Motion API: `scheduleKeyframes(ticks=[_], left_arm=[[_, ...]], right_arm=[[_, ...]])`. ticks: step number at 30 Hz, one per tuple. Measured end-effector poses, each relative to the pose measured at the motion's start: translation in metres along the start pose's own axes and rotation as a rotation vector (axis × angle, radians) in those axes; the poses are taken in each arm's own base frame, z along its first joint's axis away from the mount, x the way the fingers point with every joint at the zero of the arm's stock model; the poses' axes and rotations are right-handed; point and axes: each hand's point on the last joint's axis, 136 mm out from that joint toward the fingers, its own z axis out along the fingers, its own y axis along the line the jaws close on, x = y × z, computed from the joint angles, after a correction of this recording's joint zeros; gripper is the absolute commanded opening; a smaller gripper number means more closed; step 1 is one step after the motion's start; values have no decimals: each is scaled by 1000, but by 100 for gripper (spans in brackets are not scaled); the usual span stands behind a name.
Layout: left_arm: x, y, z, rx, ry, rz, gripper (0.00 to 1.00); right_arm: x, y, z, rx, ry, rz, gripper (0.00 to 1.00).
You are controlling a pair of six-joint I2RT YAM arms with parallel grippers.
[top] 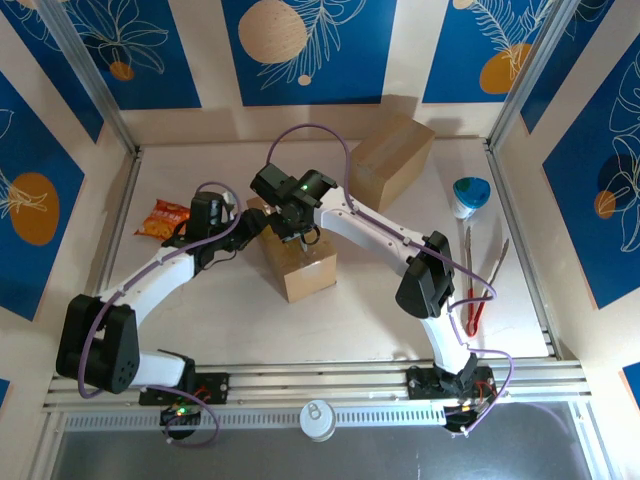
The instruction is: Unpack the express box
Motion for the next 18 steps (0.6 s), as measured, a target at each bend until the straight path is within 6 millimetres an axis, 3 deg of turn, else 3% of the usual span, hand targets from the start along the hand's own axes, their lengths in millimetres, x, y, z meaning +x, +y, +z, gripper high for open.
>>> scheduleKeyframes(ticks=[18], left_arm=[[2, 0, 2, 5, 10, 0, 51]], right_arm=[[14, 0, 4, 13, 43, 9, 0]])
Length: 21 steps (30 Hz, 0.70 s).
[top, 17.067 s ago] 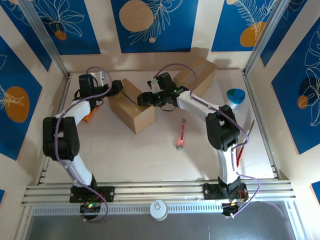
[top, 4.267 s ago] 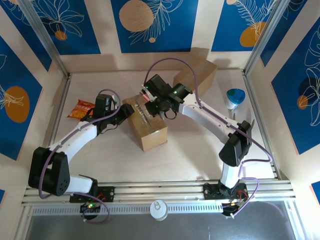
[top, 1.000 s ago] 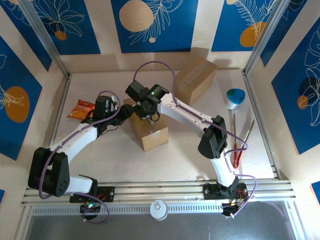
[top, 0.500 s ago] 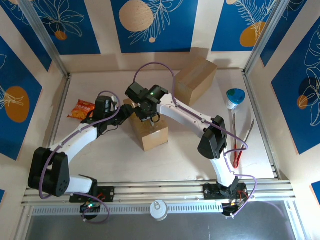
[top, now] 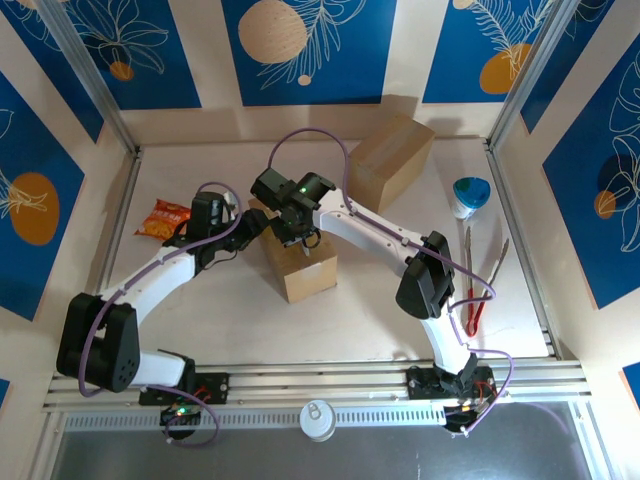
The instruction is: Unpack the express box
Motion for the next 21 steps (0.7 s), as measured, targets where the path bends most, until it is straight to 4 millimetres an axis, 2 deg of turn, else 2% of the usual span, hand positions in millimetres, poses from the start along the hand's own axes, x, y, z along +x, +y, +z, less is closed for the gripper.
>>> scheduleKeyframes(ticks=[21], left_arm=[[3, -1, 1, 7, 13, 1, 50]], right_arm=[[30, 4, -10, -11, 106, 27, 0]])
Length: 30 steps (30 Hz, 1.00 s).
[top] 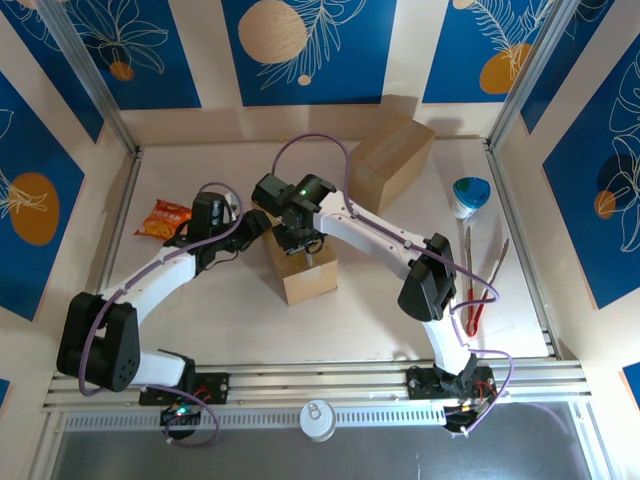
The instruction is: Unpack the express box
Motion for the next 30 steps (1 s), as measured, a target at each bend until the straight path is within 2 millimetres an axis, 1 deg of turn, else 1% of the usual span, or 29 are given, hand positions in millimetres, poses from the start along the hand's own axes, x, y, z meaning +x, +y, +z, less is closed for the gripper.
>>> scheduleKeyframes(ticks=[17, 30], left_arm=[[2, 1, 0, -4, 7, 0, 49], [2, 0, 0, -4, 7, 0, 48]], right_arm=[[36, 4, -14, 7, 118, 29, 0], [68, 5, -32, 35, 193, 22, 0]])
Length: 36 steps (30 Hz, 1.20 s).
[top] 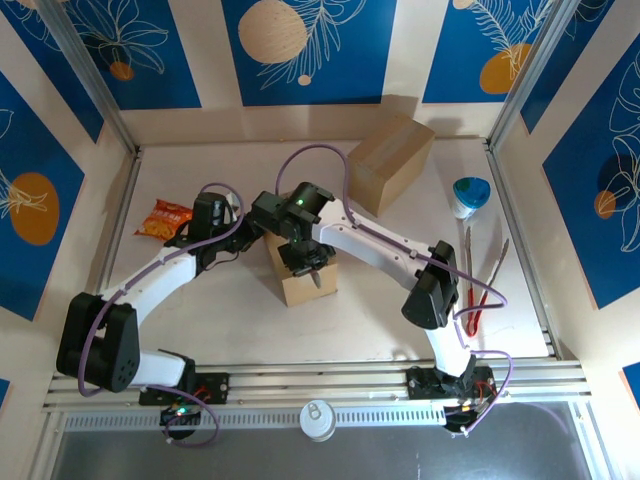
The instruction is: Unpack the express box
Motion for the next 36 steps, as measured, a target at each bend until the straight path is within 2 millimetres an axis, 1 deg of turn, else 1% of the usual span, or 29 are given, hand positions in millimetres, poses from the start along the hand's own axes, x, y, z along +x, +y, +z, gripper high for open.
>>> scheduleKeyframes(ticks=[9, 14, 25, 36], left_arm=[[0, 0, -1, 0, -1, 0, 48], [0, 0, -1, 0, -1, 0, 48], [0, 0, -1, 1, -1, 0, 47], [0, -1, -1, 1, 0, 0, 47]], right_arm=[[17, 3, -8, 14, 21, -3, 0], [26, 9, -12, 7, 24, -7, 0], [59, 17, -19, -12, 54, 11, 0], [75, 31, -22, -28, 43, 38, 0]])
